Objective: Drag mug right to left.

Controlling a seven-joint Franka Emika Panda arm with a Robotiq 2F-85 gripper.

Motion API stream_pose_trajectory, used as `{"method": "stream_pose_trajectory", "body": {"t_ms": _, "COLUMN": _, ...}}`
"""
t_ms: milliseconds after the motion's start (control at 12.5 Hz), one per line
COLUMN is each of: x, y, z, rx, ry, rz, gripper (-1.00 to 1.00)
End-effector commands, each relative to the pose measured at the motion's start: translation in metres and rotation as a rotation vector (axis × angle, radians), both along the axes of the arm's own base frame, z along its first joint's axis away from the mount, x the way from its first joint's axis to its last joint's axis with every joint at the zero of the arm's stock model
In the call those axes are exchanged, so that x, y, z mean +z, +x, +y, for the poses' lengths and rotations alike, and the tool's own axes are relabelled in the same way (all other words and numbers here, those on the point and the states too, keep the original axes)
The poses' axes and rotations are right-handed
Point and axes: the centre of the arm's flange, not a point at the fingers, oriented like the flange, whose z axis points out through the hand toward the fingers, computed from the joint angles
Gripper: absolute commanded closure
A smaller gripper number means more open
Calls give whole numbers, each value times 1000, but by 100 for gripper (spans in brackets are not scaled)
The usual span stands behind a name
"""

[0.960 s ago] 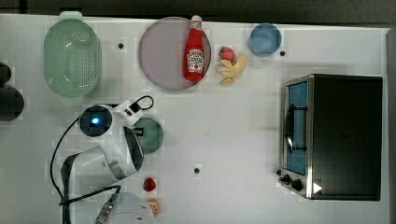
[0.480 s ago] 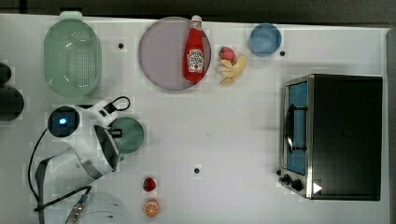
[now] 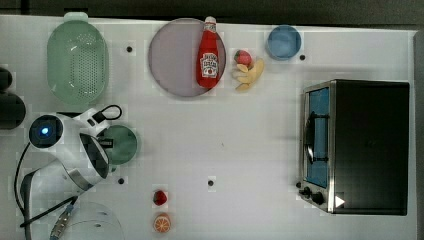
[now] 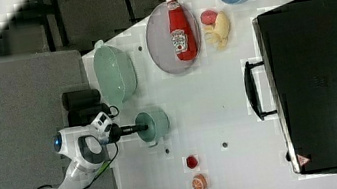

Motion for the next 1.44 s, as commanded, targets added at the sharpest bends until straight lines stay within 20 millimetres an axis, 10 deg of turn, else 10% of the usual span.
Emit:
{"method": "stream_pose_trajectory", "body": {"t_ms": 80, "x": 17, "y": 11, "z": 2, "rx": -84, "ry": -12, "rz": -9, "gripper": -4}}
{"method": "stream_pose_trajectory", "body": {"t_ms": 400, "x": 127, "y": 38, "z": -45, "rx": -186, "ry": -92, "rz": 2, "gripper": -96}}
{"method": "stream_pose_trajectory", "body": {"t_ms": 880, "x": 344, "y": 75, "z": -217, "rx": -490, "ry": -66, "rz": -140, "gripper": -100}}
{"method": "stream_pose_trajectory", "body": {"t_ms": 1200, "x": 391, "y": 70, "z": -346, "rx": -712, "ry": -51, "rz": -152, "gripper": -100}}
{"method": "stream_pose_trajectory", "body": {"t_ms": 1440, "x": 393, "y": 60, "z": -392, "rx": -785, "ry": -70, "rz": -106, "gripper": -100}}
